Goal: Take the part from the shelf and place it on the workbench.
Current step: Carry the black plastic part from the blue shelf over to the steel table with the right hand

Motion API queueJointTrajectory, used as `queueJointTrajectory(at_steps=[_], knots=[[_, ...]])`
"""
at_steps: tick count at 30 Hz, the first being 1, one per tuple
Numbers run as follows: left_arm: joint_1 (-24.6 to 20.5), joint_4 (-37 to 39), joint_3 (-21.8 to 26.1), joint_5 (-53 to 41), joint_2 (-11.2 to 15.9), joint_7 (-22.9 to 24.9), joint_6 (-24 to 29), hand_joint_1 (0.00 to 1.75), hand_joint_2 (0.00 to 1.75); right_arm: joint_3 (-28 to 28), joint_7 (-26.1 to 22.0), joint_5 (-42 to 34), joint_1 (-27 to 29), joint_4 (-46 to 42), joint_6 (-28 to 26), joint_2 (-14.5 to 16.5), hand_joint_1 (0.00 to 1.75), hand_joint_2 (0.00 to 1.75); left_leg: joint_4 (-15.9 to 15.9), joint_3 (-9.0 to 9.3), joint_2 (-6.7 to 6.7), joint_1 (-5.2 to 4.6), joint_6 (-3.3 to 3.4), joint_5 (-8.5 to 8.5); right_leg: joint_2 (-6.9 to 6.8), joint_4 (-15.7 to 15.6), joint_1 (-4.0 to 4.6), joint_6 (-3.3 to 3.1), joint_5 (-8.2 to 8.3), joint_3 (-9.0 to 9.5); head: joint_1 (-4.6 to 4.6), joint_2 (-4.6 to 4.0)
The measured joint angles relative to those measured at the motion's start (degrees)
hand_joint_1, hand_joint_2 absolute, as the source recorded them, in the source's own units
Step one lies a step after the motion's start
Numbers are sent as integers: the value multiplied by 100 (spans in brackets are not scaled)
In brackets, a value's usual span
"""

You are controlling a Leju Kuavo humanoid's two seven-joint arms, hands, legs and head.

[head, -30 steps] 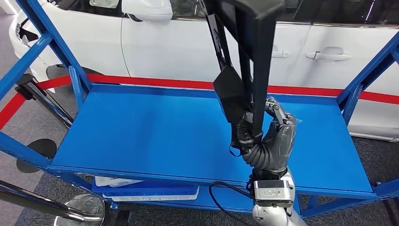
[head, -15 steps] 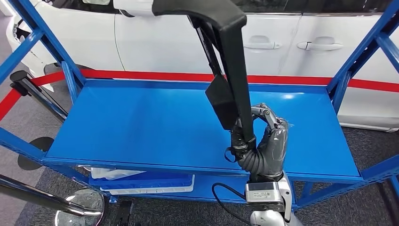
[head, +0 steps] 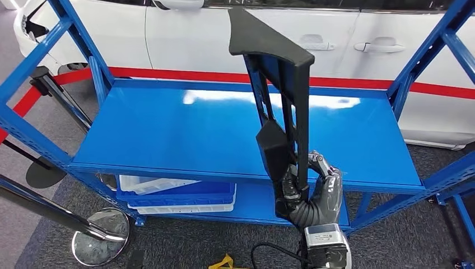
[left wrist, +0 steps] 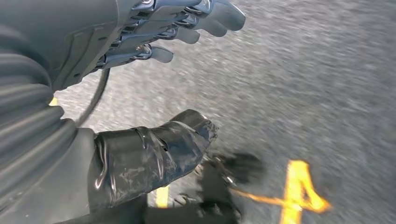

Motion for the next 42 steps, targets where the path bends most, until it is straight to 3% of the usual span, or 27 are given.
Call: queueJointTrajectory(at_steps=[2, 5, 7, 9, 10, 11, 13, 15, 17, 19, 21, 22, 25, 26, 27, 28, 29, 30, 32, 33, 35, 36, 37, 40, 41, 42], knots=[[1, 0, -1, -26, 70, 138, 26, 0, 175, -7, 33, -114, 49, 23, 0, -19, 175, 175, 100, -106, -6, -8, -60, 52, 13, -520, 19, -40, -61, 334, 1, 0], [7, 0, -2, -32, 137, 274, 46, 0, 175, -10, 26, -270, 106, 94, 1, -43, 175, 175, 157, -178, -24, 15, -156, 114, 14, -597, 47, -160, -13, 283, 31, 0], [15, 0, -3, -17, 159, 326, 73, 0, 175, -10, -10, -358, 116, 150, 2, -50, 175, 175, 386, -296, -31, 39, -218, -183, -5, -608, 33, -249, 114, 160, 20, 0], [19, 0, -4, 0, 161, 338, 93, 0, 175, -10, -70, -422, 119, 195, 2, -54, 175, 175, 977, -454, -30, 63, -270, -765, -13, -611, 37, -300, 250, -1, 1, 0], [19, 0, -4, 7, 160, 334, 96, 0, 175, -10, -106, -442, 119, 216, 2, -55, 175, 175, 1311, -505, -29, 72, -284, -977, -16, -609, 47, -311, 315, -88, -1, 0], [18, 0, -5, 11, 160, 324, 94, 0, 175, -10, -143, -456, 119, 241, 2, -55, 175, 175, 1570, -508, -30, 77, -288, -1062, -20, -607, 60, -315, 383, -180, 0, 0], [18, 0, -5, 14, 167, 278, 74, 0, 175, -10, -217, -462, 113, 291, 2, -55, 175, 175, 1599, -278, -31, 66, -257, -868, -25, -600, 77, -312, 515, -360, -1, 0], [9, 0, -6, 0, 184, 204, 26, 0, 175, -10, -267, -418, 91, 322, 2, -55, 175, 175, 925, 313, -32, 25, -184, -645, -24, -597, 81, -298, 641, -500, -2, 0], [-18, 0, -7, -24, 215, 128, -34, 0, 175, -10, -279, -332, 46, 328, 2, -54, 175, 175, 111, 877, -35, -27, -121, -713, -30, -612, 74, -256, 757, -554, 3, 0], [-42, 0, -8, -35, 261, 41, -96, 0, 175, -10, -276, -238, -15, 327, 2, -44, 175, 175, -209, 1026, -36, -68, -68, -747, -39, -667, 56, -193, 882, -550, -24, 0], [-41, 0, -9, -23, 297, -75, -155, 0, 175, -9, -269, -170, -70, 321, 2, -31, 175, 175, -286, 974, -15, -47, 1, -581, -34, -669, 55, -140, 884, -575, -44, 0], [-39, 0, -9, -8, 307, -132, -175, 0, 175, -9, -265, -155, -98, 315, 2, -27, 175, 175, -333, 932, 3, -31, 40, -487, -29, -565, 60, -119, 722, -622, -32, 0], [-38, 0, -9, 28, 327, -261, -206, 0, 175, -8, -256, -144, -179, 304, 2, -27, 175, 175, -347, 679, 34, -19, 95, -245, -25, 345, 42, -71, -160, -820, 1, 0], [-36, 0, -9, 34, 331, -305, -209, 0, 175, -5, -262, -145, -198, 304, 3, -27, 175, 175, -318, 564, 35, -17, 86, -178, -26, 686, 31, -52, -294, -847, 1, 0], [-34, 0, -9, 47, 332, -356, -214, 0, 175, -1, -272, -144, -220, 304, 4, -27, 175, 175, -277, 440, 36, -12, 74, -116, -27, 910, 17, -33, -273, -821, 0, 0], [-32, 0, -9, 62, 332, -415, -221, 0, 175, 8, -282, -142, -253, 304, 8, -27, 175, 175, -221, 310, 36, -4, 54, -61, -27, 971, 1, -13, -137, -725, 2, 0], [-30, 0, -9, 79, 331, -488, -238, 0, 175, 21, -287, -131, -303, 303, 14, -26, 175, 175, -146, 174, 37, 9, 27, -16, -27, 835, -21, 8, 38, -534, 0, 0], [-28, 0, -8, 97, 329, -576, -261, 0, 175, 39, -283, -113, -377, 298, 27, -26, 175, 175, -52, 43, 37, 17, -5, 18, -26, 524, -44, 34, 103, -268, 3, 0], [-25, -1, -3, 121, 320, -779, -309, 0, 175, 92, -246, -69, -575, 270, 77, -13, 175, 175, 141, -162, 36, 19, -72, 65, -11, -200, -38, 29, -45, 238, 1, 0], [-25, -1, 1, 129, 310, -860, -324, 0, 175, 125, -215, -55, -681, 250, 106, 2, 175, 175, 205, -218, 34, 16, -99, 95, -3, -407, -20, -1, -162, 353, 1, 0], [-27, -2, 8, 136, 290, -932, -333, 0, 175, 204, -170, -67, -848, 220, 143, 40, 175, 175, 245, -261, 28, 33, -160, 169, -9, -464, 9, -119, -160, 327, -2, 0], [-28, -3, 9, 136, 275, -924, -331, 0, 175, 248, -162, -95, -916, 214, 146, 58, 175, 175, 273, -290, 24, 50, -188, 132, -23, -462, 15, -173, -112, 284, 5, 0], [-30, -5, 10, 136, 259, -908, -330, 0, 175, 292, -161, -127, -978, 211, 146, 78, 175, 175, 363, -342, 20, 66, -217, -11, -35, -467, 14, -228, -51, 228, 0, 0], [-58, -11, 12, 136, 214, -878, -329, 0, 175, 403, -170, -201, -1154, 210, 146, 140, 175, 175, 1182, -587, 12, 87, -259, -843, -47, -473, 43, -322, 166, -12, -24, 0], [-70, -11, 13, 136, 209, -876, -329, 0, 175, 436, -174, -212, -1191, 210, 146, 154, 175, 175, 1502, -630, 10, 86, -251, -1001, -46, -470, 65, -334, 240, -103, -25, 0], [-80, -11, 14, 136, 207, -874, -330, 0, 175, 467, -175, -219, -1213, 211, 144, 161, 175, 175, 1703, -606, 7, 78, -229, -1009, -46, -466, 86, -341, 312, -196, -24, 0]])
